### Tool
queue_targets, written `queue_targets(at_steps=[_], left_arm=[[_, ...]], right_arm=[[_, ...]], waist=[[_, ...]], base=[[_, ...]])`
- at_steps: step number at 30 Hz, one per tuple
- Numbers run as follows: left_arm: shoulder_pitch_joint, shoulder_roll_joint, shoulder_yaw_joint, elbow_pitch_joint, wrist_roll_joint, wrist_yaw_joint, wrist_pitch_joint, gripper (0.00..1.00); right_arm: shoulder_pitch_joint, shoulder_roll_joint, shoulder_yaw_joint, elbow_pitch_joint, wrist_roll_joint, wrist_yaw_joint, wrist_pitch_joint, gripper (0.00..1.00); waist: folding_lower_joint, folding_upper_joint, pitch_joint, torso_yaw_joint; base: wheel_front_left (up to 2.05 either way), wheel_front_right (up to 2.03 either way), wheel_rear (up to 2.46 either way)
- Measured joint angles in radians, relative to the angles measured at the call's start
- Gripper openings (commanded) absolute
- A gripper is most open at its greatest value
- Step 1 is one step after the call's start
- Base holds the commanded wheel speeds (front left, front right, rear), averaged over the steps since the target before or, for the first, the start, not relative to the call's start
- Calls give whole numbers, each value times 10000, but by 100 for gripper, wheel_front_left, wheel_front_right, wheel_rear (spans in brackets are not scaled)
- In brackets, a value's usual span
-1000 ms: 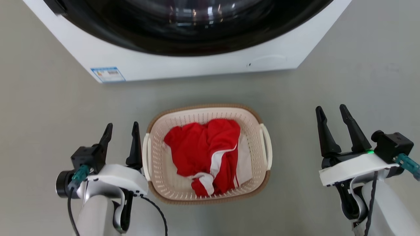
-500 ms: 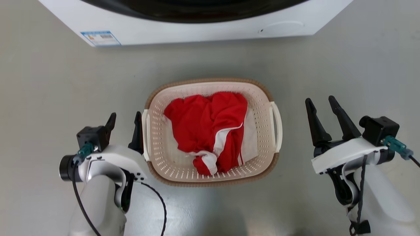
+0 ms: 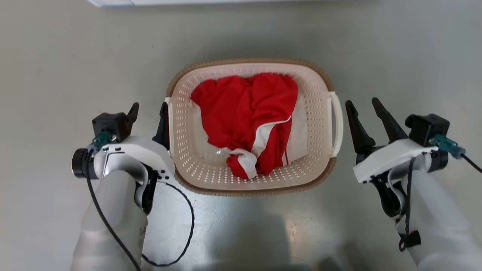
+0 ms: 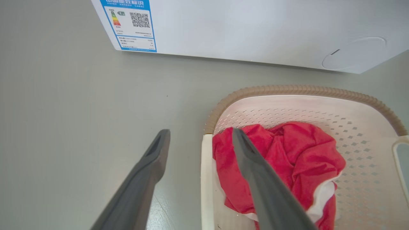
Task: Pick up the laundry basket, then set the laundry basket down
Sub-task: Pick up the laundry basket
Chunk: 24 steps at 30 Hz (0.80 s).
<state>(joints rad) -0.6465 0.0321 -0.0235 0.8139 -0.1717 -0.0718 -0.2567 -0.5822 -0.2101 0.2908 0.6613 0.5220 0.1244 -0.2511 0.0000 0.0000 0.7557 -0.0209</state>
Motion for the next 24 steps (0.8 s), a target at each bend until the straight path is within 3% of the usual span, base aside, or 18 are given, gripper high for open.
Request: queue_targets(at_steps=[24], left_arm=[[-1765,-21,-679,2245,-742,-176,0,100]], right_arm=[[-1953,29,1718,2174,1248,0,0,100]], waist=[[0,0,1750,143]], base=[[0,0,0]])
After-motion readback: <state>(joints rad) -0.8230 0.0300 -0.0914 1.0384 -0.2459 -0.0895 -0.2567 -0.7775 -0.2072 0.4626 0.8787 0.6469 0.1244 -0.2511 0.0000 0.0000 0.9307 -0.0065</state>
